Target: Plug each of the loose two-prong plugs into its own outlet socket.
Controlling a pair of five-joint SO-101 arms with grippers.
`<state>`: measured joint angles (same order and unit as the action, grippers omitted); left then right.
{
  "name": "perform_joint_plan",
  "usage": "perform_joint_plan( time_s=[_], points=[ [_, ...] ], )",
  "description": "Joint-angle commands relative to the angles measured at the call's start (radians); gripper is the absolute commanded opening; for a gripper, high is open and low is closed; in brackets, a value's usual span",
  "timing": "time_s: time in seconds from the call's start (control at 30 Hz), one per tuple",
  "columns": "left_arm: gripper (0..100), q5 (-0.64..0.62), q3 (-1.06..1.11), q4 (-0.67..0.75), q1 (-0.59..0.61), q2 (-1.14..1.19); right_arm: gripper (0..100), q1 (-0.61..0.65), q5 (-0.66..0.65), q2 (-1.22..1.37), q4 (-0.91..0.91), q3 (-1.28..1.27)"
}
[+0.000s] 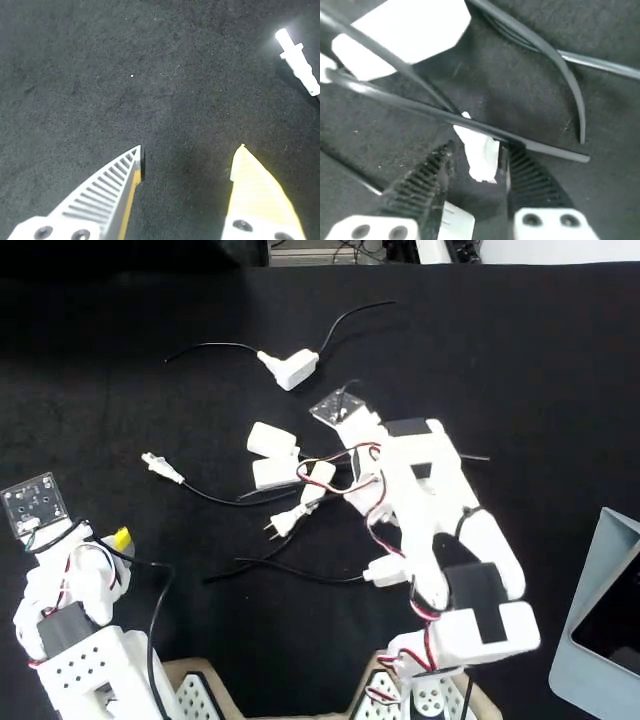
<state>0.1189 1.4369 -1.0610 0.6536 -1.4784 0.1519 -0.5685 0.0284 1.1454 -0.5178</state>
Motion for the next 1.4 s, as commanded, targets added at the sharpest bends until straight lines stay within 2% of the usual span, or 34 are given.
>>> perform_joint_plan(
  time_s=[0.0, 0.33, 0.57, 1.03, 1.2, 1.37],
  points=[
    [29, 0.002, -0.007, 0.02, -0.012, -0.009, 13.4, 0.017, -0.002, -0.056, 0.009, 0.031],
    [29, 0.002, -0.007, 0.017, -0.012, -0.009, 13.2, -0.028, -0.006, 0.021, -0.049, 0.008],
    [29, 0.002, -0.007, 0.018, -0.012, -0.009, 7.0, -0.046, -0.041, 0.027, -0.048, 0.002],
    [29, 0.002, -0.007, 0.018, -0.012, -0.009, 7.3, -0.071, -0.06, 0.028, -0.046, -0.016],
    [29, 0.002, -0.007, 0.017, -0.012, -0.009, 11.6, -0.074, -0.06, 0.028, -0.046, -0.019],
    [29, 0.002, -0.007, 0.017, -0.012, -0.009, 10.0, -0.074, -0.06, 0.028, -0.046, -0.019]
  ],
)
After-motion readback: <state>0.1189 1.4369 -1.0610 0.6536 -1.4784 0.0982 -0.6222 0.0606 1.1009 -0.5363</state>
